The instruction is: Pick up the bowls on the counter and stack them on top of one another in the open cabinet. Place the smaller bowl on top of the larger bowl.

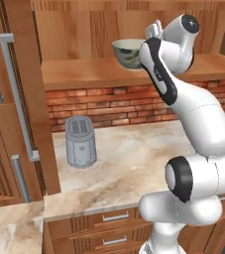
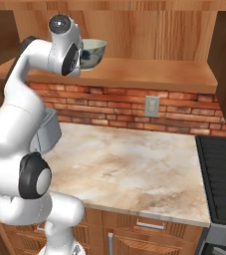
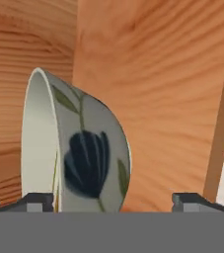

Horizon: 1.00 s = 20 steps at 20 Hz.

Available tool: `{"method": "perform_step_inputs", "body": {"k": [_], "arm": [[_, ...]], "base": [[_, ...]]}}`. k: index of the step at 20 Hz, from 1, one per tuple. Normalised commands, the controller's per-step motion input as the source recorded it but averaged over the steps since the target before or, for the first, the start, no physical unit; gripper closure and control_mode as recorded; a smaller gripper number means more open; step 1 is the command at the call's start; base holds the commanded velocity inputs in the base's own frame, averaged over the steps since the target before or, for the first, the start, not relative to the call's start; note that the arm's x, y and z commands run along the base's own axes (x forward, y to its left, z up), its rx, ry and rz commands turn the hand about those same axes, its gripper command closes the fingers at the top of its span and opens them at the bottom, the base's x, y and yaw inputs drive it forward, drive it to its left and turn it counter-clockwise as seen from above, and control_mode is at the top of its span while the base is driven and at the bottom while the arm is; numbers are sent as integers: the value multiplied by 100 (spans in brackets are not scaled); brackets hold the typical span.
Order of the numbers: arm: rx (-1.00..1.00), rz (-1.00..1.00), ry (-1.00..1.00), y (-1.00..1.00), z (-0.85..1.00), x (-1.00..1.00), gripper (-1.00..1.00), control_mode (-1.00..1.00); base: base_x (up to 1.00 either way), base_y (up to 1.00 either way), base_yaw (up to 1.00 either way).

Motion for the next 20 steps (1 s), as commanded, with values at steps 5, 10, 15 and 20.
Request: {"method": "perform_step_inputs", "body": {"k": [5, 10, 15, 20], "arm": [[1, 0, -10, -2, 0, -95, -100, -100], [2, -3, -5, -1, -13, -100, -100, -100], [4, -3, 0, -8, -40, -100, -100, -100], [1, -11, 14, -43, -82, -89, -100, -100]], "base": [[0, 0, 0], [0, 0, 0], [0, 0, 0], [0, 0, 0]]}}
